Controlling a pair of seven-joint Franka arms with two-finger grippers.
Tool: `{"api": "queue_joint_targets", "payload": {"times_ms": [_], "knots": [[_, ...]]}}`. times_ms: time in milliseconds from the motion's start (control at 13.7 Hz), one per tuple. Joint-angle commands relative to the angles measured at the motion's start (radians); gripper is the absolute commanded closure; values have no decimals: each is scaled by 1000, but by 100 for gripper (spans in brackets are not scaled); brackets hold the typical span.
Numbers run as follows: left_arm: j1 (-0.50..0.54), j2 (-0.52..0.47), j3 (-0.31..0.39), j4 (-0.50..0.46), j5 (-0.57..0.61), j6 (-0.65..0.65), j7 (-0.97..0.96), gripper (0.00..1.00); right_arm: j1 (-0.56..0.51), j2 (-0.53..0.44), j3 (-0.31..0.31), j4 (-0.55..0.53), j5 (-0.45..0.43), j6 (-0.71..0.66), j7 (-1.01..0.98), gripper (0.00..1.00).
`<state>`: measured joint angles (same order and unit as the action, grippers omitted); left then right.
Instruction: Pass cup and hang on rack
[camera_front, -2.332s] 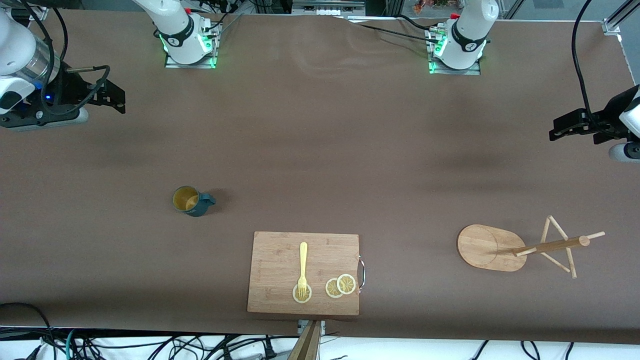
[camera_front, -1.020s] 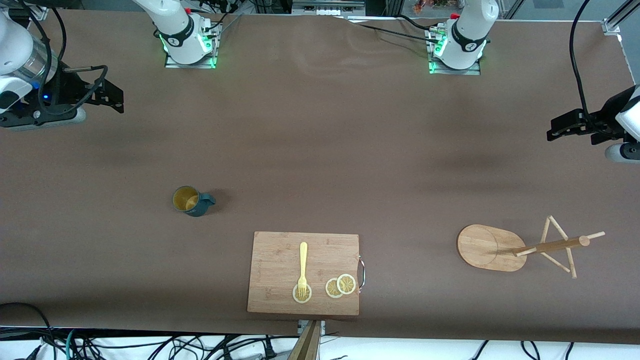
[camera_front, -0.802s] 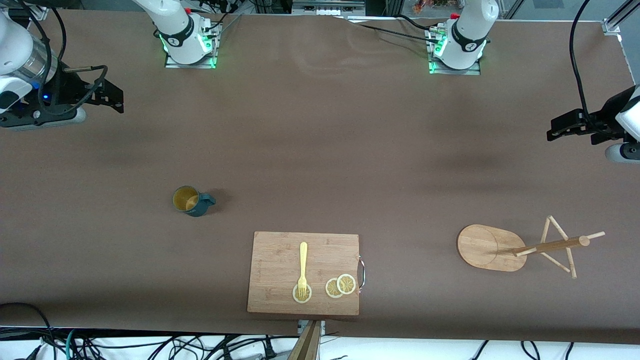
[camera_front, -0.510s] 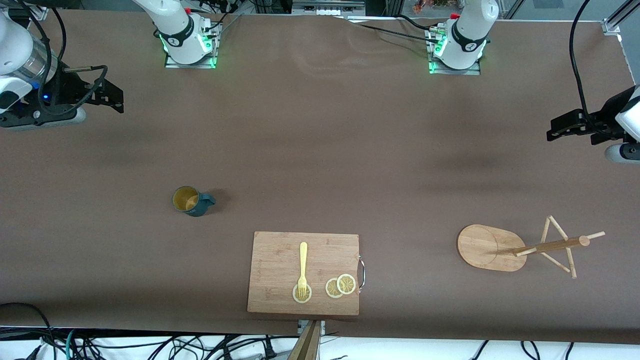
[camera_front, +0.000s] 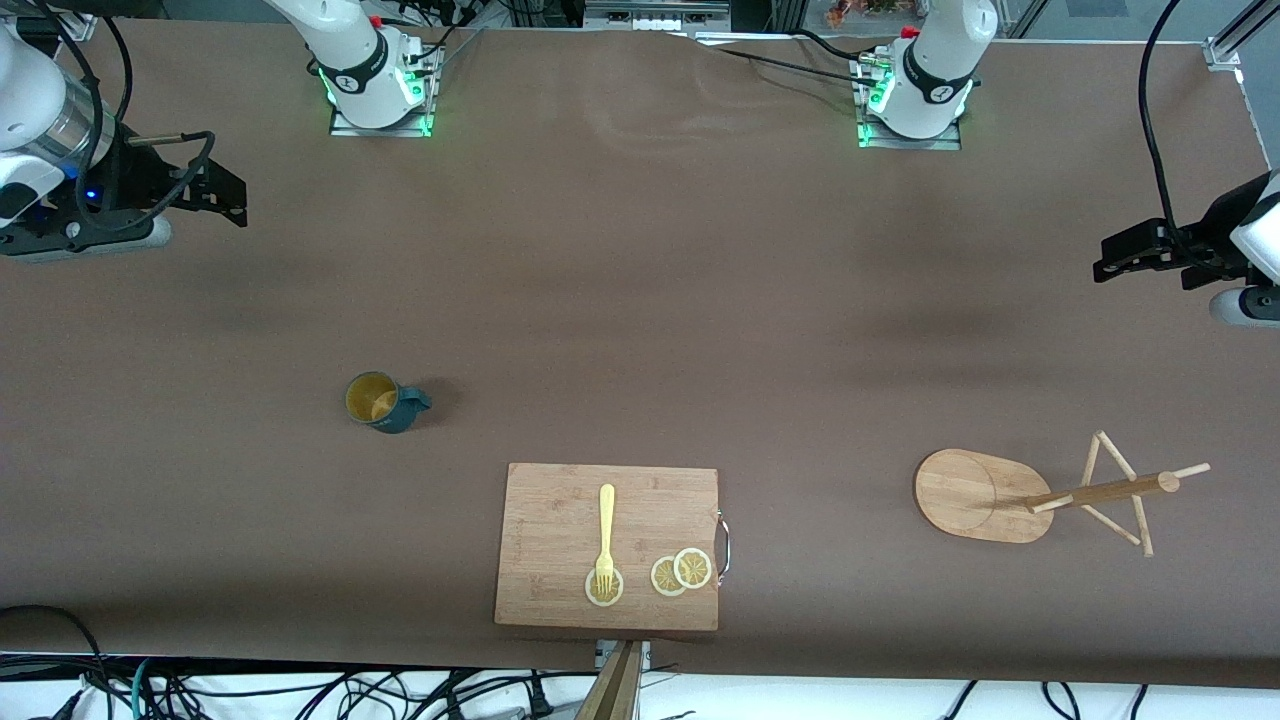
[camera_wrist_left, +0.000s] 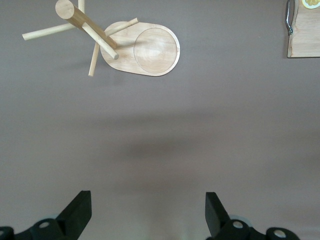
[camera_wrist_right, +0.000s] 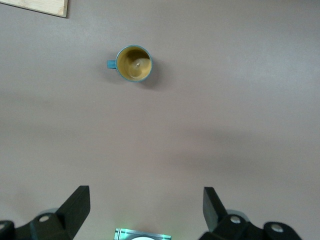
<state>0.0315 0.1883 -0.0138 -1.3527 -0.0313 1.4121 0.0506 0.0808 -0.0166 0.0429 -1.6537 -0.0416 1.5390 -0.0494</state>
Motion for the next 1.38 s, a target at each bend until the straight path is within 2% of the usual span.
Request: {"api": "queue_joint_targets", "payload": {"times_ms": [0,437,656,874,1020,1312], "knots": [[-2,11,0,26,4,-4,3,0,-15,26,6,12,17,27,-7,0],[-5,11,0,26,4,-4,3,0,-18,79,6,26,22,76,-7,0],[-5,11,0,26,4,-4,3,0,-18,214,5,32,28,84,-7,0],[-5,11,-2,26,4,-4,3,0,-30,236,6,16,55,140,-46,0],[-7,11,-2,26,4,-4,2,0,-30,272,6,-38,60,281,-41,0],[-7,13,-3,26,2,-4,2,0,-19,437,8,-75,59,524,-40,0]]}}
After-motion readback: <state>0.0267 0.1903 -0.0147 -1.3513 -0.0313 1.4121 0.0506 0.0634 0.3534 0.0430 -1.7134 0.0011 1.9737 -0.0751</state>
